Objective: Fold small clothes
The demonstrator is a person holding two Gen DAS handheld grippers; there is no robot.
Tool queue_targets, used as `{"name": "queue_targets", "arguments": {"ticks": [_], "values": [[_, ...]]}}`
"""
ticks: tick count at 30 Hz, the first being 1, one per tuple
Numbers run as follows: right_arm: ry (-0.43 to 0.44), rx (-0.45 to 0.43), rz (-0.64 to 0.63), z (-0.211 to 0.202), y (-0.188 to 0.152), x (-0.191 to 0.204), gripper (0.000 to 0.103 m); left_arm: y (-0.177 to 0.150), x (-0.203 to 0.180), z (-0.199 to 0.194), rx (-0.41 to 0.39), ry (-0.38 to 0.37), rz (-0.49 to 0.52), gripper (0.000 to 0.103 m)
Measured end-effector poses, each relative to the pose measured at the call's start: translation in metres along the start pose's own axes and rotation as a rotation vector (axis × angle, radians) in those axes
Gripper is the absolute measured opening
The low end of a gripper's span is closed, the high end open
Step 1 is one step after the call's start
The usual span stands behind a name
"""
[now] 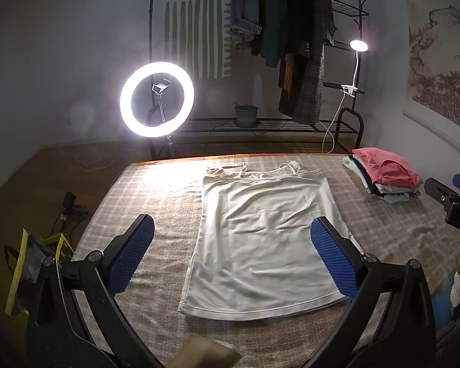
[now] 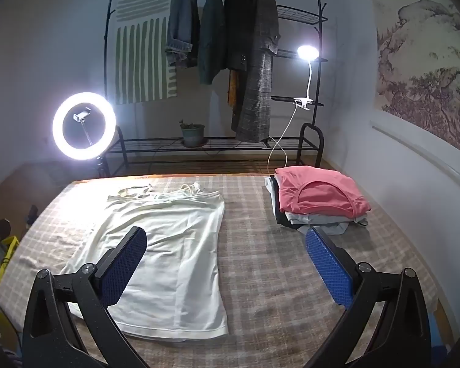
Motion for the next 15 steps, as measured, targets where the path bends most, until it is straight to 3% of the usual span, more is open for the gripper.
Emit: {"name": "queue_targets", "arguments": {"ticks": [15], "values": [[0.003, 0.006, -0.013, 0.0046, -0.0011, 0.007, 0.103, -0.0032, -0.001, 0.0034, 0.009, -0.007, -0.019, 0.103]]}}
Point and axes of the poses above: each gripper's, at about its wrist camera, not at the fingertips, and z roughly the way its jaws point, x to its left, y to its top, the point moved 8 cm from there along z, roughly the way its jaws point, and after that the axes turned 11 degrees about x, right-handed, at the moved point
